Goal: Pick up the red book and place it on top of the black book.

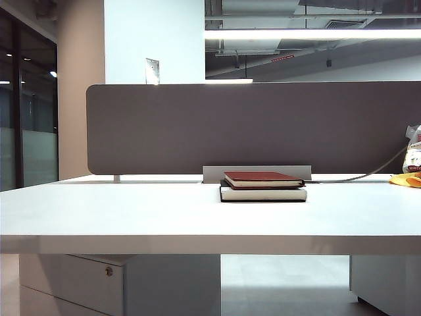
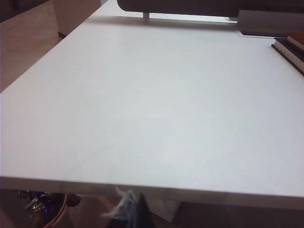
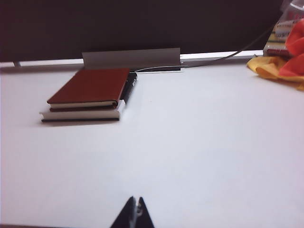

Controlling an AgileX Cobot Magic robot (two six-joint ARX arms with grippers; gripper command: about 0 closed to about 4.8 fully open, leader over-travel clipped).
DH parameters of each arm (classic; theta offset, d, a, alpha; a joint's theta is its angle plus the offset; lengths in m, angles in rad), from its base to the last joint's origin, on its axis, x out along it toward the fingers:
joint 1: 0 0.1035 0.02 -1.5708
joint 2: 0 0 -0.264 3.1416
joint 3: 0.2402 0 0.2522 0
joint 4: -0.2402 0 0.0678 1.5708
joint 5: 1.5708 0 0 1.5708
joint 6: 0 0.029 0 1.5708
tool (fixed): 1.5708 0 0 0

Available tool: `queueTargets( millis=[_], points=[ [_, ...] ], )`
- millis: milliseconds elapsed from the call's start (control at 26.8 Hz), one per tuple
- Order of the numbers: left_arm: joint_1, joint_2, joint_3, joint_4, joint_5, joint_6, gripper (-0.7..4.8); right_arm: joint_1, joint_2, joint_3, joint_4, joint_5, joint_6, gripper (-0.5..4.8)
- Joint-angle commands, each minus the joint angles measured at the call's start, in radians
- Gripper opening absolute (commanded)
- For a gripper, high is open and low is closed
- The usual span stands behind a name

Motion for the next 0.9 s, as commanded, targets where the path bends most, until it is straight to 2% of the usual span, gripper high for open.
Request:
queueTargets(
  millis=[37, 299, 897],
  points=[
    [-0.002, 0.0, -0.006, -0.009, -0.007, -0.003, -0.06, 0.0, 0.0, -0.005, -0.017, -0.001, -0.087, -0.05],
    [-0.002, 0.0, -0.006, -0.009, -0.007, -0.003, -0.06, 0.0, 0.0, -0.005, -0.1, 0.0, -0.118, -0.05],
    [-0.002, 0.0, -0.006, -0.009, -0.007, -0.003, -0.06, 0.0, 0.0, -0.005, -0.098, -0.001, -0.093, -0.05]
  ],
)
